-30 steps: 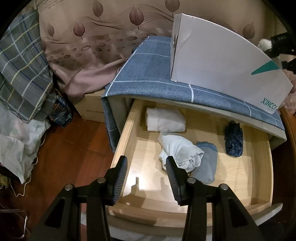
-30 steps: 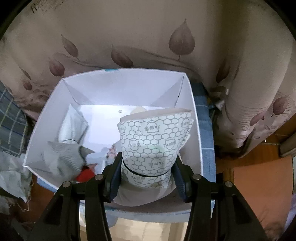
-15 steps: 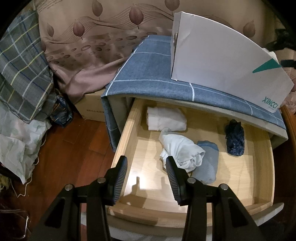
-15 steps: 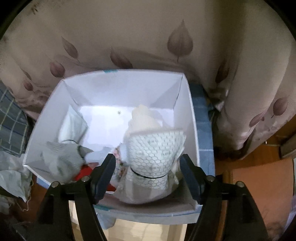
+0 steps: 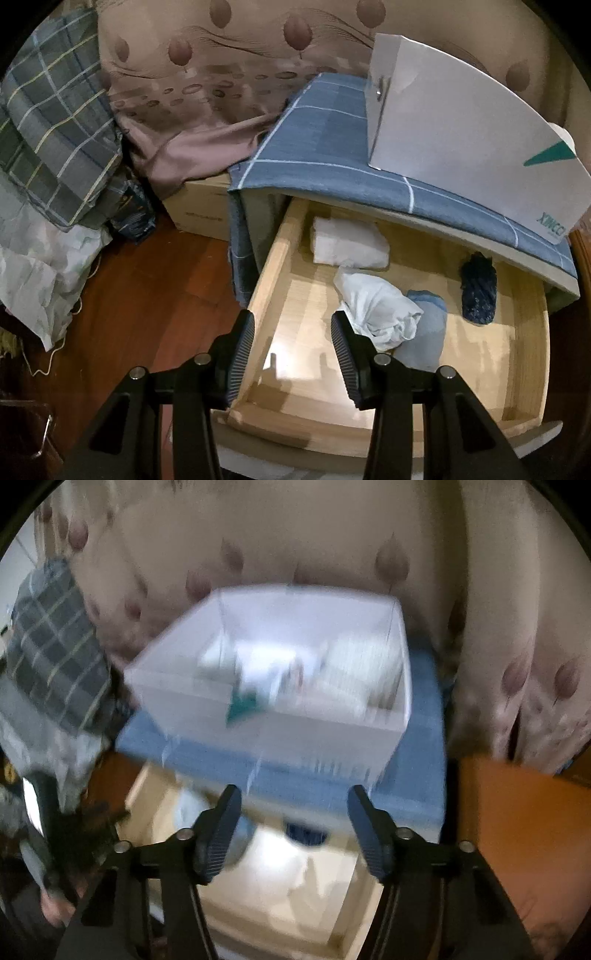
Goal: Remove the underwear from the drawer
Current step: 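Move the right tool into the drawer and grasp the navy lace underwear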
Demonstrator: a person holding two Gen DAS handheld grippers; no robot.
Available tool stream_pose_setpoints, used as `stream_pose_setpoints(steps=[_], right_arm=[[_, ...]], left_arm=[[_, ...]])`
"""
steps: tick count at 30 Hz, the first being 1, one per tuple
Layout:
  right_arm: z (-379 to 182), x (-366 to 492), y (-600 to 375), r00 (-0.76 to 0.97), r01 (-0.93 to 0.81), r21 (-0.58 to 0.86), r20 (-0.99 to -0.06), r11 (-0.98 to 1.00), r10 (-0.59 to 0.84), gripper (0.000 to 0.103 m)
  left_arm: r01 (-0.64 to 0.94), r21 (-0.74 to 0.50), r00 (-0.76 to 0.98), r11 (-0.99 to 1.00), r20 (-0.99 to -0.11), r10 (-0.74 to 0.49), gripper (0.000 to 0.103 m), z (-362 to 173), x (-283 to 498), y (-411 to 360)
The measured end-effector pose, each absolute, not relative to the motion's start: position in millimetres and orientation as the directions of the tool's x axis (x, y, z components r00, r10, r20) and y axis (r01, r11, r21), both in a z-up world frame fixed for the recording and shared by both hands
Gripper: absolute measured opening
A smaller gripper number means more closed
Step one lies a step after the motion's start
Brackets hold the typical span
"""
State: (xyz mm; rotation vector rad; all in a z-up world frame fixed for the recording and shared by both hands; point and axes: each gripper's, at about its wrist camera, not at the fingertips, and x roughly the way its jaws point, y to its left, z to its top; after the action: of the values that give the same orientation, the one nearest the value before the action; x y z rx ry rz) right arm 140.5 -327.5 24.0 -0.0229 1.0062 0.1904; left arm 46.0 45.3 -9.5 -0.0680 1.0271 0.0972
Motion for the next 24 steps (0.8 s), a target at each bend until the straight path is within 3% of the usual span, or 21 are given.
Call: stream_pose_setpoints(steps=[7,12,24], right_arm=[[-58,135,-315,0.394,-0.243,0.006,-0.913,0.97,0.105,0.041],[-106,145,-298,0.344,-0.314,-0.046,-0.936,0.948,0.068,0.039],[-162,172,-276,0.336,-0.403,-0.156,-0.942,0.902,-0.013,0.04]], left_arm=[[-0.168,0.014,0.523,0.986,-0.846,0.101,0.044,-7,44,52],[-0.195,0.013,0.516,0.981,-0.849,0.114,0.044,-8,45,58],[-0.202,-0.001,0.502,0.979,-0.859,0.103,0.044,-9,47,62]])
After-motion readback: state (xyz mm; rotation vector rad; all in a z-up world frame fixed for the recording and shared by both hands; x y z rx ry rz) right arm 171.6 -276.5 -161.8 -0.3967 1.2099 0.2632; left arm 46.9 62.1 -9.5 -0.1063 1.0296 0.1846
